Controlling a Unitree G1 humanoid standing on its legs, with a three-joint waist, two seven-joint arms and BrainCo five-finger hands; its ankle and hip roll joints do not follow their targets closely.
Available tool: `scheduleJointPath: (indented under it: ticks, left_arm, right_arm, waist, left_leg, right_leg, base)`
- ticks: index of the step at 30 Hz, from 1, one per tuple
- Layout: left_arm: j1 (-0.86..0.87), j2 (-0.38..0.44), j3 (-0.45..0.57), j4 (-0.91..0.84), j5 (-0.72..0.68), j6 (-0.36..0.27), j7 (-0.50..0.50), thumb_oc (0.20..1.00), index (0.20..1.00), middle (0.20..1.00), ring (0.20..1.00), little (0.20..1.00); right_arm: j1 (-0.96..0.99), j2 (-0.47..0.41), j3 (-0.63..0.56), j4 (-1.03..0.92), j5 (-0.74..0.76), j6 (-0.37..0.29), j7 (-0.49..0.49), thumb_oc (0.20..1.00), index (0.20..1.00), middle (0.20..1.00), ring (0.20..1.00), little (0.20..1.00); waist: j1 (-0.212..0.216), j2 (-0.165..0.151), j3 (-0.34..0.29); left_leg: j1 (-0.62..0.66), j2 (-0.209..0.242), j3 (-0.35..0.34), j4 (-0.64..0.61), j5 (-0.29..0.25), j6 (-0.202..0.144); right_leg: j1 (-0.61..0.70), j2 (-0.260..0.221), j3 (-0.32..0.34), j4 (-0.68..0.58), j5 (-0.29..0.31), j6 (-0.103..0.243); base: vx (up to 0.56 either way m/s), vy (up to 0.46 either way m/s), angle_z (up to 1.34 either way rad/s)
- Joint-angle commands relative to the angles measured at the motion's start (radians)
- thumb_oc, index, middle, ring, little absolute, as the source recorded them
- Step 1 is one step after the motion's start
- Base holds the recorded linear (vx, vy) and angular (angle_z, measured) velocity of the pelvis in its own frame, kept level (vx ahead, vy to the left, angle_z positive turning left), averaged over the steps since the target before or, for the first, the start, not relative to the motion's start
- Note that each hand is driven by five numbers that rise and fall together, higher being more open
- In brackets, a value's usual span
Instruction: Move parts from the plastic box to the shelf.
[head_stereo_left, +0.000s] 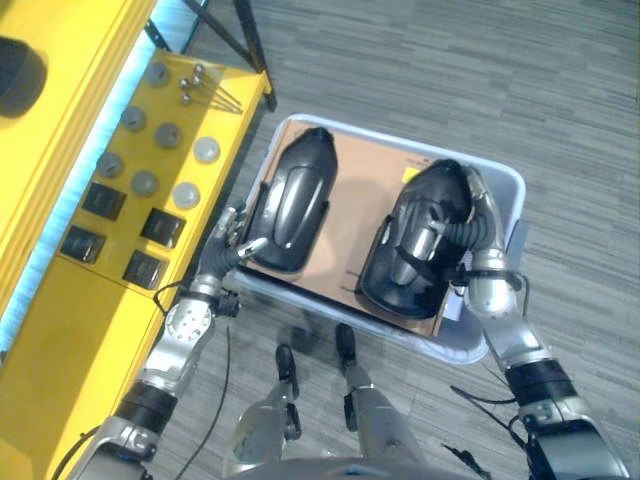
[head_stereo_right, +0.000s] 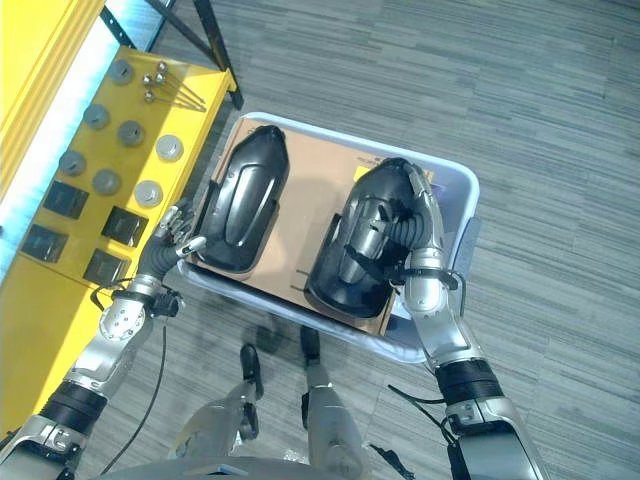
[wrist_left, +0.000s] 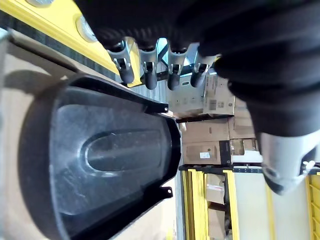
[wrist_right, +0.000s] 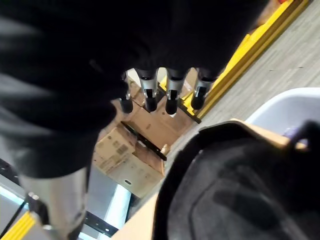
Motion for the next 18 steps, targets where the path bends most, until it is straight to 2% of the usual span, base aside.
scheduleJointPath:
  ticks: [1, 6, 10, 18]
  left_arm:
    - [0.000, 0.013, -0.042, -0.027, 0.014, -0.068, 0.014, 1.000, 1.000, 1.000, 1.000, 1.000]
    - [-0.001, 0.008, -0.046, -0.021, 0.019, -0.068, 0.037, 1.000, 1.000, 1.000, 1.000, 1.000]
    - [0.000, 0.002, -0.055, -0.014, 0.033, -0.077, 0.070, 1.000, 1.000, 1.000, 1.000, 1.000]
    - [0.007, 0.004, -0.068, 0.004, 0.020, -0.076, 0.091, 1.000, 1.000, 1.000, 1.000, 1.000]
  right_arm:
    - [0.030, -0.020, -0.022, -0.060, -0.039, -0.048, -0.045, 1.000, 1.000, 1.000, 1.000, 1.000]
    - [0.054, -0.012, 0.008, -0.031, -0.108, -0.005, -0.067, 1.000, 1.000, 1.000, 1.000, 1.000]
    - [0.063, -0.016, 0.025, 0.016, -0.234, 0.058, -0.147, 1.000, 1.000, 1.000, 1.000, 1.000]
    - [0.071, 0.012, 0.052, 0.098, -0.265, 0.119, -0.193, 1.000, 1.000, 1.000, 1.000, 1.000]
  waist:
    - [-0.013, -0.011, -0.040]
    - [-0.013, -0.017, -0.037]
    - [-0.015, -0.014, -0.028]
    - [-0.016, -0.011, -0.017]
  left_leg:
    - [0.049, 0.060, 0.011, 0.078, -0.157, -0.009]
    - [0.042, 0.062, 0.015, 0.080, -0.158, -0.006]
    - [0.030, 0.062, 0.014, 0.084, -0.158, -0.005]
    - [0.015, 0.060, 0.018, 0.088, -0.154, -0.004]
  right_leg:
    - [0.020, -0.036, 0.030, 0.136, -0.223, 0.178]
    - [0.011, -0.040, 0.022, 0.137, -0.217, 0.178]
    - [-0.002, -0.040, 0.014, 0.139, -0.211, 0.181]
    - [-0.019, -0.042, 0.007, 0.143, -0.203, 0.182]
  base:
    - [0.00, 0.001, -0.05]
    - [0.00, -0.001, -0.02]
    - [-0.01, 0.001, -0.02]
    - [0.00, 0.003, -0.01]
